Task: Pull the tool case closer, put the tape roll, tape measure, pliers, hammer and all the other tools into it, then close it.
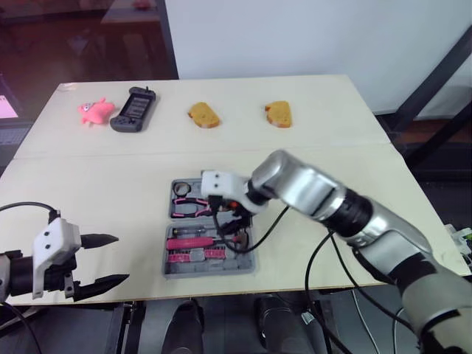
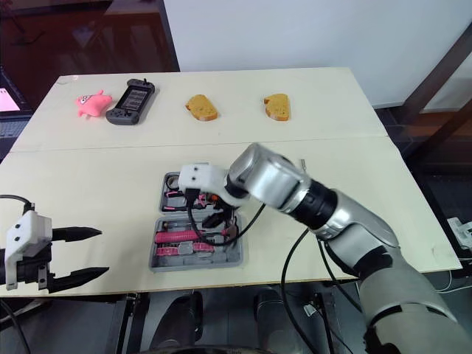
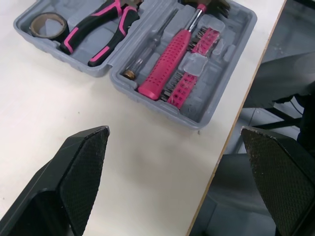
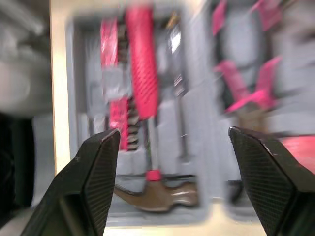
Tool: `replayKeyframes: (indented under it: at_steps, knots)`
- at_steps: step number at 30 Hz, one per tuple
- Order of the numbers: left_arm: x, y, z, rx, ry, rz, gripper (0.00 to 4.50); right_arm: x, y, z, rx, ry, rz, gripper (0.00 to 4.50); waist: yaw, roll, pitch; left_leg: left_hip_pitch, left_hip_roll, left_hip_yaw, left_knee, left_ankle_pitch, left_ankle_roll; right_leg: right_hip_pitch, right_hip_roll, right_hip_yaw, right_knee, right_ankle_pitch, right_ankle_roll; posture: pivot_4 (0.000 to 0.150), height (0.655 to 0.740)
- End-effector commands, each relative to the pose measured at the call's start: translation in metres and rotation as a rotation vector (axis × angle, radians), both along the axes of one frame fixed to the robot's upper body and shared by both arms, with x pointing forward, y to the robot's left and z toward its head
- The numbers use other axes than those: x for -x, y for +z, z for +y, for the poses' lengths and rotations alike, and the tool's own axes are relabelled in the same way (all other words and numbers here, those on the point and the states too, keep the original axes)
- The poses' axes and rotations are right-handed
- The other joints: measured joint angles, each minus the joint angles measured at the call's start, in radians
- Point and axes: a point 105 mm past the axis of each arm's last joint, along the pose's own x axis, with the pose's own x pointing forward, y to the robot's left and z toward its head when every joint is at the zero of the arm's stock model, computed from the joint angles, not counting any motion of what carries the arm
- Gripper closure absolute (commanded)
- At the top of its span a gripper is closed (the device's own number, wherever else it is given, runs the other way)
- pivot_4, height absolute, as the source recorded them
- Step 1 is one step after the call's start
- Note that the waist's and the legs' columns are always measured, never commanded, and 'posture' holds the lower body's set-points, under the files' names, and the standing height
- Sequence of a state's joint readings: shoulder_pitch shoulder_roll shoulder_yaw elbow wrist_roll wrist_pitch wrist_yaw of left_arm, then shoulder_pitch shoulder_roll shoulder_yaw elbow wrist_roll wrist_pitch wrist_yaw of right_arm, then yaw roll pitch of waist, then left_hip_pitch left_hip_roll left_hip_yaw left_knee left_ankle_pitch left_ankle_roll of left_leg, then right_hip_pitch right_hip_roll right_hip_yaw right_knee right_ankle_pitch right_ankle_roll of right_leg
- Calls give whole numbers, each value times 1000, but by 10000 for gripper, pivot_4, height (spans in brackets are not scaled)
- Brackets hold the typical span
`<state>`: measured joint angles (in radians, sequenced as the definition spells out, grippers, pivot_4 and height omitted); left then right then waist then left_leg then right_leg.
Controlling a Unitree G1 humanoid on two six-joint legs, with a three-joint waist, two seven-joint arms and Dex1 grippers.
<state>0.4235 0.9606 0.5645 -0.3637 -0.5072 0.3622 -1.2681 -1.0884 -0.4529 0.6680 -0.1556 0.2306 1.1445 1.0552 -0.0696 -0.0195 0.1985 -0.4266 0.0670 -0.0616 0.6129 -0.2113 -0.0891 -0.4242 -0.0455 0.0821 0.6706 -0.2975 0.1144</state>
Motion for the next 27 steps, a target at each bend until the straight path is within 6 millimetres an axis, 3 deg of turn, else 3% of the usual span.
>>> replayKeyframes:
  at_steps: [1,4,6,7,9,15,27]
  knots:
    - [-3,4,-2,-5,-19,-21,0,-2,25,5,-264,41,-174,6871,0,-2,-1,0,0,-1,0,0,0,0,0,0,0,0,0,1500,7400]
    - [-5,4,-3,0,-25,-22,0,4,17,-5,-321,81,-229,6871,2,-2,-1,0,0,-1,0,0,0,1,0,-1,0,0,0,1500,7400]
    - [-7,4,-4,4,-31,-23,0,12,5,-10,-308,102,-149,6871,1,-2,-1,0,0,0,1,0,0,1,0,0,0,0,0,1500,7400]
    - [-8,5,-4,8,-35,-21,0,17,-9,-15,-259,97,-78,9234,0,-1,-1,0,0,0,1,0,0,1,0,0,0,0,0,1500,7400]
    - [-10,5,-6,15,-44,-16,0,20,-28,-22,-256,86,-32,15083,1,-2,-1,1,0,-1,1,0,0,1,0,0,1,0,0,1500,7400]
    - [-15,8,-6,19,-55,-19,0,13,-60,-16,-270,70,-55,44662,-3,-2,-1,1,0,-1,1,0,0,2,1,0,1,0,0,1500,7400]
    - [-12,11,-5,12,-54,-22,0,4,-78,18,-301,46,-1,44662,0,-2,-1,1,0,-1,1,0,0,3,1,0,2,0,0,1500,7400]
